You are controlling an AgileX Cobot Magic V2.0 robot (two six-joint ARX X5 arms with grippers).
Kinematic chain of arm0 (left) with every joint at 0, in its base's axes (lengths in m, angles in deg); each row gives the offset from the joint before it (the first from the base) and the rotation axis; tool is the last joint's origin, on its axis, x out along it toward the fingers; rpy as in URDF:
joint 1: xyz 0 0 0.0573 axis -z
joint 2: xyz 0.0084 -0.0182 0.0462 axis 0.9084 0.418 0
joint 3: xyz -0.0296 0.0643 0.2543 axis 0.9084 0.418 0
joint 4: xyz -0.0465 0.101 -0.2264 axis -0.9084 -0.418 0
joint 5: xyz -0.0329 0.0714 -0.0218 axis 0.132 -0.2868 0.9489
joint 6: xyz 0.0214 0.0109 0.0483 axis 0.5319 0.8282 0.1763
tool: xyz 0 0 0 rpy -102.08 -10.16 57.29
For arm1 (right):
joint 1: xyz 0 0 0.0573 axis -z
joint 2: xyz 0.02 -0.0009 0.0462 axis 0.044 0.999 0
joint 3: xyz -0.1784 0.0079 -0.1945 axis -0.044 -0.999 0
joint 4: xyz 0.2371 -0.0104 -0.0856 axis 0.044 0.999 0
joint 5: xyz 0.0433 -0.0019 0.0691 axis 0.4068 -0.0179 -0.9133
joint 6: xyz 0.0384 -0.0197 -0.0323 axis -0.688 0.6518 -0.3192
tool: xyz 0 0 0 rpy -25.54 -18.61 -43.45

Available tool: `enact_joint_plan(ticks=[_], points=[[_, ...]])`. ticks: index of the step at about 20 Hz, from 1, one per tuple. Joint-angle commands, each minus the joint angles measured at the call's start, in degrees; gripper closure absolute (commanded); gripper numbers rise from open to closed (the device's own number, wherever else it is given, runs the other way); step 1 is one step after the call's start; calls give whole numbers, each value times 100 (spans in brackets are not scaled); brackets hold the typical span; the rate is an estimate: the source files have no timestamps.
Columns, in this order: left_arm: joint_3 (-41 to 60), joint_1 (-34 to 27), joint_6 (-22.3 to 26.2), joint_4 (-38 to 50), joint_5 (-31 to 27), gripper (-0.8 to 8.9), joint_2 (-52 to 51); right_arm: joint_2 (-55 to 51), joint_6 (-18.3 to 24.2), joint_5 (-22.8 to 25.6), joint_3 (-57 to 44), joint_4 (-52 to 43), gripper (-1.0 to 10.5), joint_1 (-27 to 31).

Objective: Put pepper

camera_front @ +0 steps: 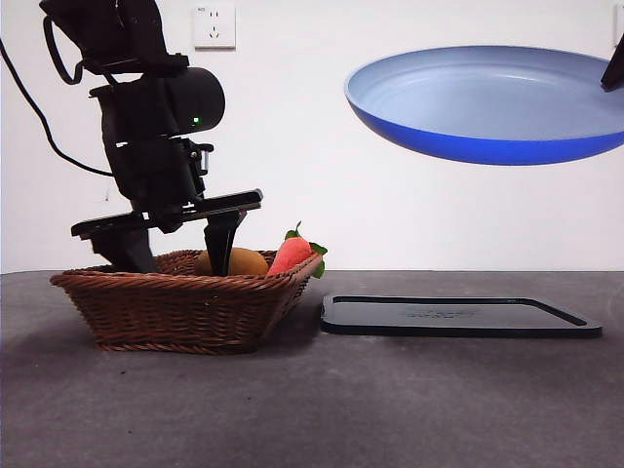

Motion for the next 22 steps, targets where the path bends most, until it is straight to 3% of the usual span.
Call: enact_joint_plan(ticks=[1,4,9,22], points=[[-111,66,-39,4,-7,615,122,42,-55,-52,83,-76,943,-13],[-111,66,-42,-87,-22,626,122,42,-52,-52,85,-76,943,-13],[-111,66,-42,-90,-4,742,122,42,-52,-52,83,-76,943,-13],[-175,66,-13,7,190,743,-529,94,-57,-48,83,-98,943,-13]])
